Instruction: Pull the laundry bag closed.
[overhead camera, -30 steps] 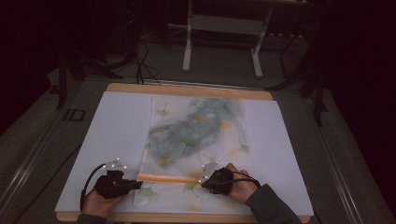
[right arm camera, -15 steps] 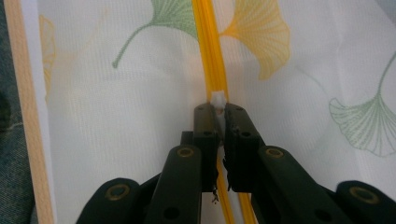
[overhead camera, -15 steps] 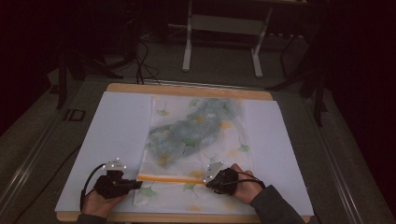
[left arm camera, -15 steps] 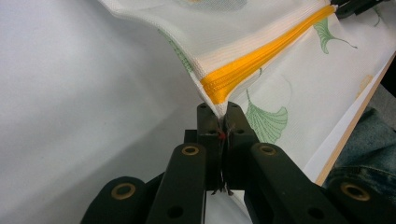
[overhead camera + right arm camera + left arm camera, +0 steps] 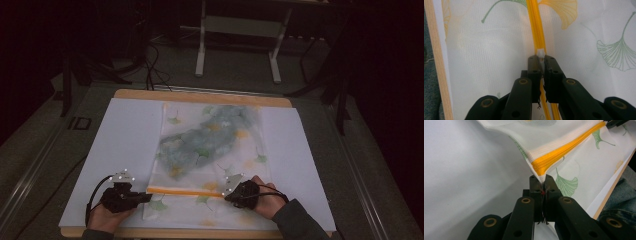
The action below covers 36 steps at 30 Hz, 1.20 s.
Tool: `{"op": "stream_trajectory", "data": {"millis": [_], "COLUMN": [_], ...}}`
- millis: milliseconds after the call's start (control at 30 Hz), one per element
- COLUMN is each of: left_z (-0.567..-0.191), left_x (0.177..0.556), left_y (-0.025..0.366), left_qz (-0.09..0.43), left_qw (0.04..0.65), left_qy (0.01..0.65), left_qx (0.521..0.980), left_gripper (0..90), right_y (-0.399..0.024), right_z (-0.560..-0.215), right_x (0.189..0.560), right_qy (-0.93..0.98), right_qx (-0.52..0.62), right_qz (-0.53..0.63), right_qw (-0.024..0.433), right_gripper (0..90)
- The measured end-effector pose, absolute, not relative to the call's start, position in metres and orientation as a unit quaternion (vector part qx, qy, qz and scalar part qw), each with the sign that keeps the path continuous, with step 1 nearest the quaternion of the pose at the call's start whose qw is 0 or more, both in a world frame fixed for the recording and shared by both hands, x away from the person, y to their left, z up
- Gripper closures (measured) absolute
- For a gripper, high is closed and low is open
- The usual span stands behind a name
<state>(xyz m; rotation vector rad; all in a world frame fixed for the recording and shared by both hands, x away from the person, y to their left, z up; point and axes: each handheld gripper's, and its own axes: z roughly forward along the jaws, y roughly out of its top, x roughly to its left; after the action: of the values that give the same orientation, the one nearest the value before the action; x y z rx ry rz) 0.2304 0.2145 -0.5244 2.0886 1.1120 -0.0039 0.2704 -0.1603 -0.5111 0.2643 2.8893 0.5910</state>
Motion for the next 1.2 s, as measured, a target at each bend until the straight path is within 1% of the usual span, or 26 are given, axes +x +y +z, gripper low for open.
{"op": "stream_trajectory", "data": {"millis": [1200], "left_z": [-0.525], "left_x": [0.230], "left_y": [0.215], "left_qz": [-0.001], "left_qw": [0.379], "left_qy": [0.438], "left_qx": [0.815], "left_gripper": [88.0], "right_y": [-0.200], "right_z": [-0.508], "right_x": [0.267], "right_qy": [0.973], "right_qx": [0.115], "right_qz": [0.173], "right_qw": [0.097], "right_gripper": [84.4]}}
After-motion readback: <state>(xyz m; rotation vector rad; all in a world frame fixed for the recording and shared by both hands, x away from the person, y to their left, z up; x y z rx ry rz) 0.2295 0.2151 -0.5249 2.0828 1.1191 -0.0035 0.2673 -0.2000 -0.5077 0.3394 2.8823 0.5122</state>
